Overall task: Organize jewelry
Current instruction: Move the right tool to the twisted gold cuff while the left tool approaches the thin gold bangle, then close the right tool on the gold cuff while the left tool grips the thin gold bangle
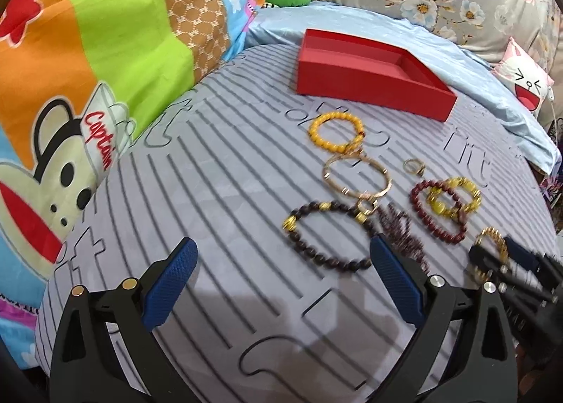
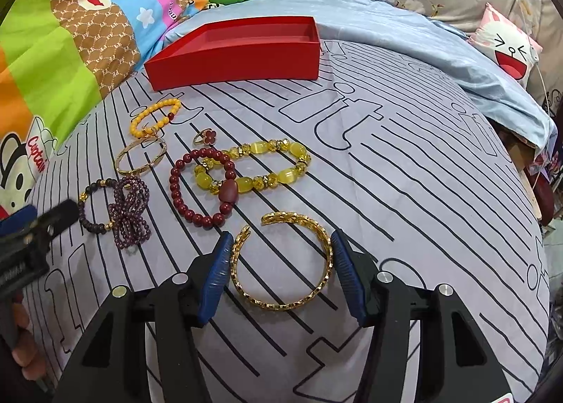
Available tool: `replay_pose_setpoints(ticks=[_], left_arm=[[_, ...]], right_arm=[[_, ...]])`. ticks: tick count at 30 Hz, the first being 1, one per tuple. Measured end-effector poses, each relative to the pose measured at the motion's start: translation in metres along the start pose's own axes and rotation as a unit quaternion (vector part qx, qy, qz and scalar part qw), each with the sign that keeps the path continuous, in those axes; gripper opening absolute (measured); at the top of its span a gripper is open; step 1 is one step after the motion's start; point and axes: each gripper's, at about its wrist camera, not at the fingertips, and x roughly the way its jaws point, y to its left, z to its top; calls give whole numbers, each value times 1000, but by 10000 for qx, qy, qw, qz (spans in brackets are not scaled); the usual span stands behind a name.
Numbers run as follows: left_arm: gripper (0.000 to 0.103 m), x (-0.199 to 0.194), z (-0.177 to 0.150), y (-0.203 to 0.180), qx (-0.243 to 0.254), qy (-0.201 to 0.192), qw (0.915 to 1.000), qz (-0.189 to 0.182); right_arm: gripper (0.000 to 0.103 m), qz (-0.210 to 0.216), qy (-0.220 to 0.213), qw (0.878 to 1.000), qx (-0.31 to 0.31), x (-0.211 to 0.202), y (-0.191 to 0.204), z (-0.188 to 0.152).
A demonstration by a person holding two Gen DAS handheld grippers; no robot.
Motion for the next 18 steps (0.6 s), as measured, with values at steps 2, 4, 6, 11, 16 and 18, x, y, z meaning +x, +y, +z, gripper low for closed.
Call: replay_pose_setpoints(ticks=[2, 4, 6, 11, 16, 18], left_arm=[[94, 5, 9, -6, 25, 27, 9999, -135], [94, 12, 17, -14, 46, 79, 9996, -253], [94, 21, 26, -21, 67, 121, 9995, -296], [94, 47, 40, -32, 30, 324, 9986, -417], [94, 69, 44, -43, 101, 537, 9980, -321], [94, 71, 43, -45, 153, 501, 9984, -229]], right_arm=[[55, 13, 7, 10000, 43, -1, -2, 0], [55, 25, -7, 10000, 87, -3, -5, 1], [55, 27, -16, 9999, 112, -4, -7, 3], [55, 49, -18, 9999, 157, -3, -10, 6], [55, 91, 21, 9998, 176, 1, -10, 8], [55, 105, 35, 9998, 184, 3, -11, 8]])
